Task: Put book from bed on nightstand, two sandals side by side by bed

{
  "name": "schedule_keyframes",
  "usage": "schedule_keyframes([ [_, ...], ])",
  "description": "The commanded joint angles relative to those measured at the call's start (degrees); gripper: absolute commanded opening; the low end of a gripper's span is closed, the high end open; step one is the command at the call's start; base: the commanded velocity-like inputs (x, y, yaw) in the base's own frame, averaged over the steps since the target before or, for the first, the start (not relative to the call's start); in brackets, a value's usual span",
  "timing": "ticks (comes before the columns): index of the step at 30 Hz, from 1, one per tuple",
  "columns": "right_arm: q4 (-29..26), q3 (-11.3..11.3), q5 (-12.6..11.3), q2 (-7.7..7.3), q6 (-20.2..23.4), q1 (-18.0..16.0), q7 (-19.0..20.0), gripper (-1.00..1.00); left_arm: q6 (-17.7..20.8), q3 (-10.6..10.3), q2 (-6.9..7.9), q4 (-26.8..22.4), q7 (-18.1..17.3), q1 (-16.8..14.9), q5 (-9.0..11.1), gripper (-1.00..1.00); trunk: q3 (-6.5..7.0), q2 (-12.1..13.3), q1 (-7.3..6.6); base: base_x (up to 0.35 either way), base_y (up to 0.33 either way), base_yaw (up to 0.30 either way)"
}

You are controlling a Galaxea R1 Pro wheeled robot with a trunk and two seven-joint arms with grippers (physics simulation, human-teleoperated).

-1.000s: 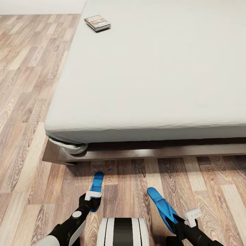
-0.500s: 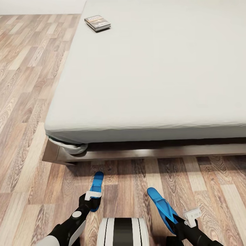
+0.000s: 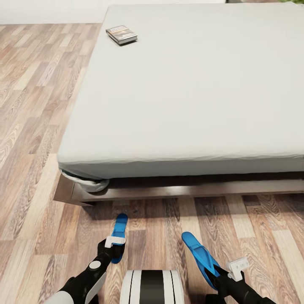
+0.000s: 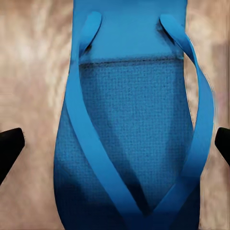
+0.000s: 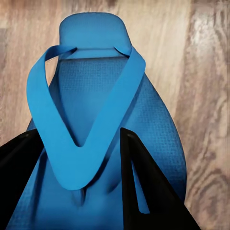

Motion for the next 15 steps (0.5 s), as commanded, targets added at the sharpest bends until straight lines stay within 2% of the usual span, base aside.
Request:
schedule_keyframes([
  [1, -0.10, -0.07, 0.41, 0.02, 0.19, 0.00, 0.32, -1.00, -0.18, -0.49, 0.05, -0.02, 0.40, -0.03, 0.39, 1.00, 0.20, 0.00, -0.03, 0.000, 0.000, 0.000],
  [15, -0.09, 0.01, 0.41, 0.02, 0.17, -0.01, 0.32, -1.00, -0.18, -0.49, 0.02, 0.17, 0.40, -0.03, 0.39, 1.00, 3.31, 0.19, -0.39, 0.000, 0.000, 0.000],
])
